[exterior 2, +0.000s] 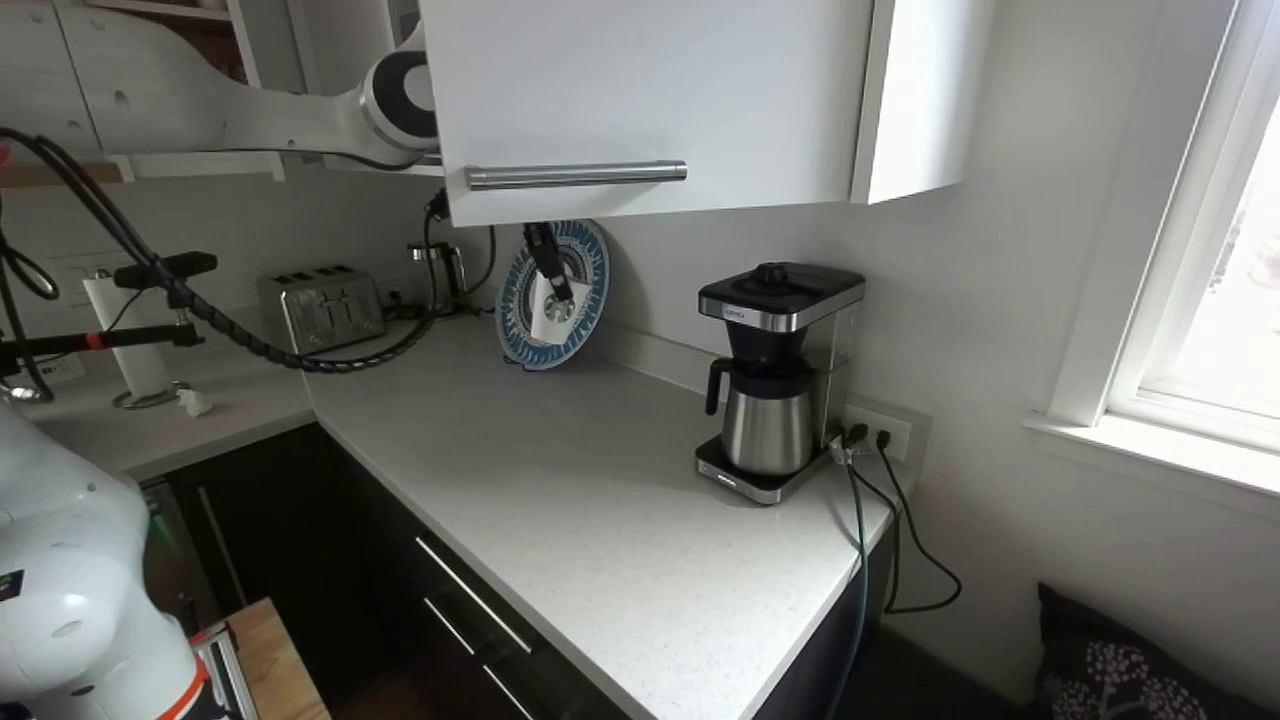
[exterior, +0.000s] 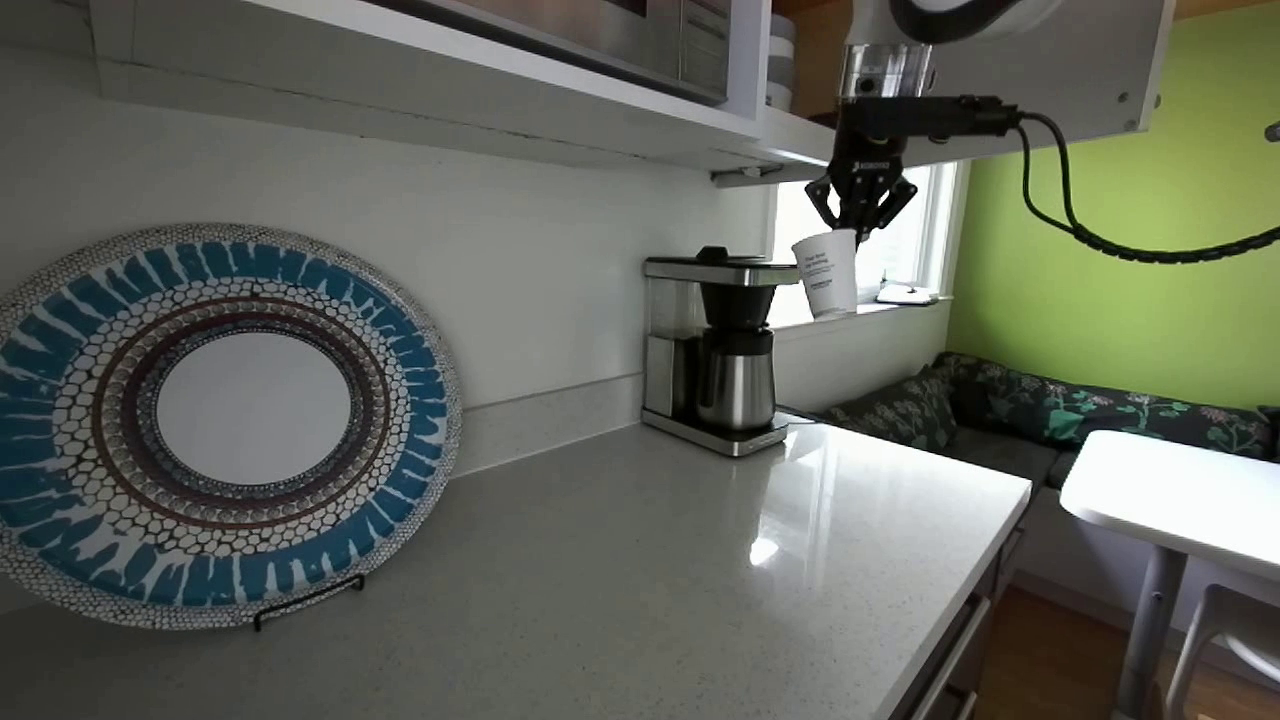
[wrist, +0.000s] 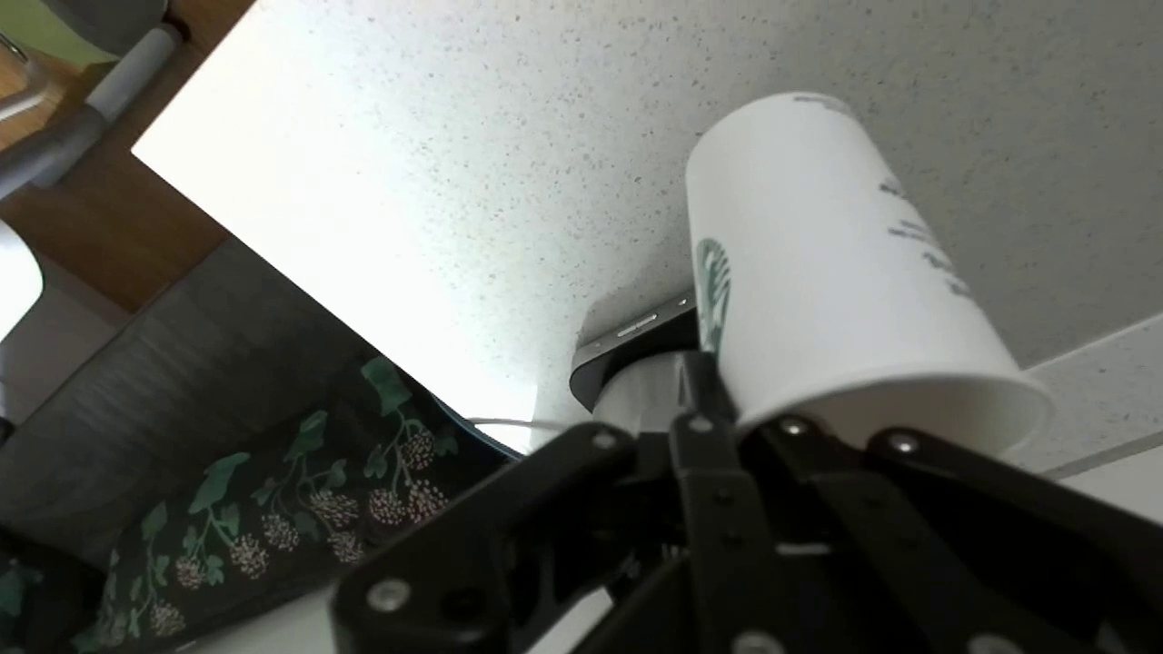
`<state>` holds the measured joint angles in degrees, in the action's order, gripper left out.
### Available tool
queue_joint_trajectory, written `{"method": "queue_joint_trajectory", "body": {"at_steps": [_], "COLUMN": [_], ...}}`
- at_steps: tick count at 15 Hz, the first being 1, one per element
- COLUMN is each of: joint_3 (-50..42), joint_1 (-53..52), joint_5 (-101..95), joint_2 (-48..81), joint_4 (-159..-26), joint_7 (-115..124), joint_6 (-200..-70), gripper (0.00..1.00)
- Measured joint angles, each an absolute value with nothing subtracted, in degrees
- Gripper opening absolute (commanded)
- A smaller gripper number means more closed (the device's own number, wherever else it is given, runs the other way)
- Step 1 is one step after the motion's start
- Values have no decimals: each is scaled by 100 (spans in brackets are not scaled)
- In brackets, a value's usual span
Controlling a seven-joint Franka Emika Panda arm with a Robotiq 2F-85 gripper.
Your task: Shift the cup from the cabinet on the right to the counter
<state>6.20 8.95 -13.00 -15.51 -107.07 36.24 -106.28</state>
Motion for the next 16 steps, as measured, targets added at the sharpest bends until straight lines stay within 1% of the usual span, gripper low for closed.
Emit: {"method": "queue_joint_trajectory", "body": {"at_steps": [8,16], "joint_3": [533,534], "joint_1": [819,845], "joint_5": [-1407,-1795], "joint_2": [-1710,-1477], "joint_4": [-12083,-12662], "joint_7": [3742,5049], "joint_6": [-11754,-12183], "gripper": [1,1]}}
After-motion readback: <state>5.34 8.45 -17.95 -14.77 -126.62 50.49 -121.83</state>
